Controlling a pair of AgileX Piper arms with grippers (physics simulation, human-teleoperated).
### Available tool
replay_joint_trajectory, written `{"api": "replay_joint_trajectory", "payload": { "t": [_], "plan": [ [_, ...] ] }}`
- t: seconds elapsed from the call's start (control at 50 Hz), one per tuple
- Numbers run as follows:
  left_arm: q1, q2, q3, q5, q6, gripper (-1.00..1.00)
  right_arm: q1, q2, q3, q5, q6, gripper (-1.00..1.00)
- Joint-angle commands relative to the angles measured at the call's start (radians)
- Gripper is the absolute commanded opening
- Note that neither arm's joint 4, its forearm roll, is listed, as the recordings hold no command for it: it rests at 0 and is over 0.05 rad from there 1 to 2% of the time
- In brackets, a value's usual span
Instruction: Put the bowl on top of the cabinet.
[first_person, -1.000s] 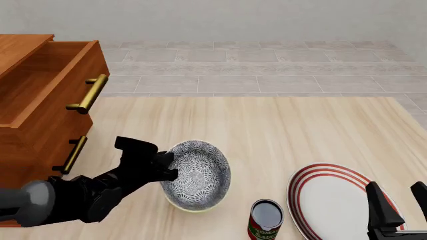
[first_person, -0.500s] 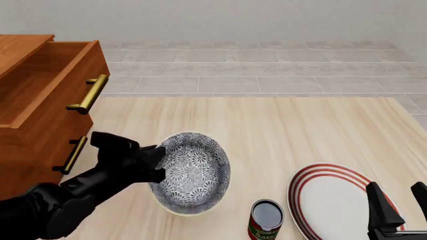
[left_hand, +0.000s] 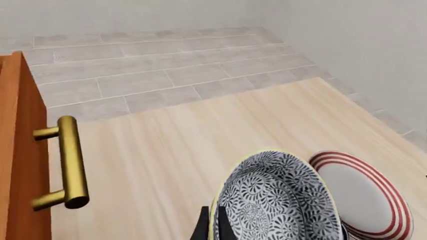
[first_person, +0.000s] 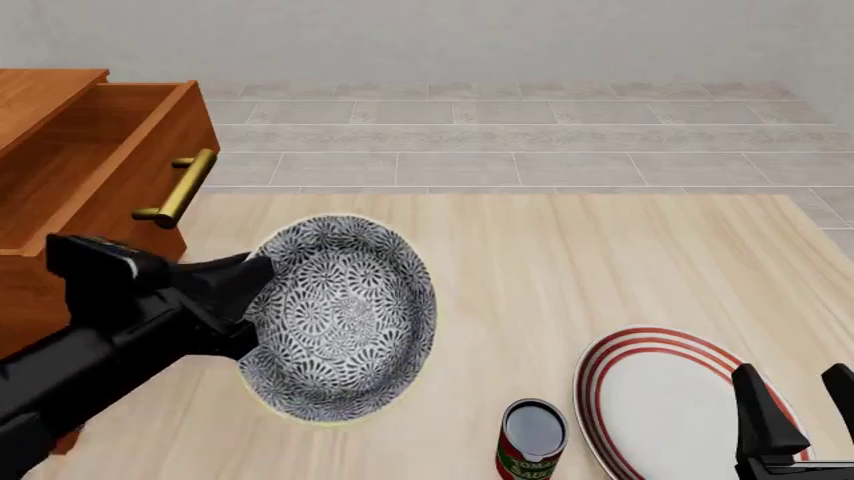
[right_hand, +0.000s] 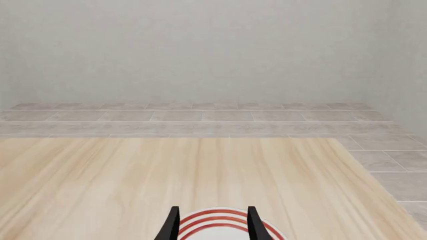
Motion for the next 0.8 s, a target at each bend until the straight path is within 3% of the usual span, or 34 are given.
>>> {"api": "replay_joint_trajectory", "payload": {
  "t": [0.02, 0.14, 0.28, 0.64, 0.8],
  "plan": [
    [0.010, -0.164, -0.068, 0.139, 0.006, -1.00, 0.000, 0.000, 0.000, 0.000, 0.000, 1.00],
    [0.025, -0.213, -0.112, 0.190, 0.005, -1.00, 0.000, 0.000, 0.000, 0.000, 0.000, 1.00],
    [0.049, -0.288, -0.227, 0.297, 0.008, -1.00, 0.000, 0.000, 0.000, 0.000, 0.000, 1.00],
    [0.110, -0.369, -0.332, 0.372, 0.004, -1.00, 0.000, 0.000, 0.000, 0.000, 0.000, 1.00],
    [0.236, -0.400, -0.338, 0.355, -0.024, -1.00, 0.000, 0.000, 0.000, 0.000, 0.000, 1.00]
  ]
}}
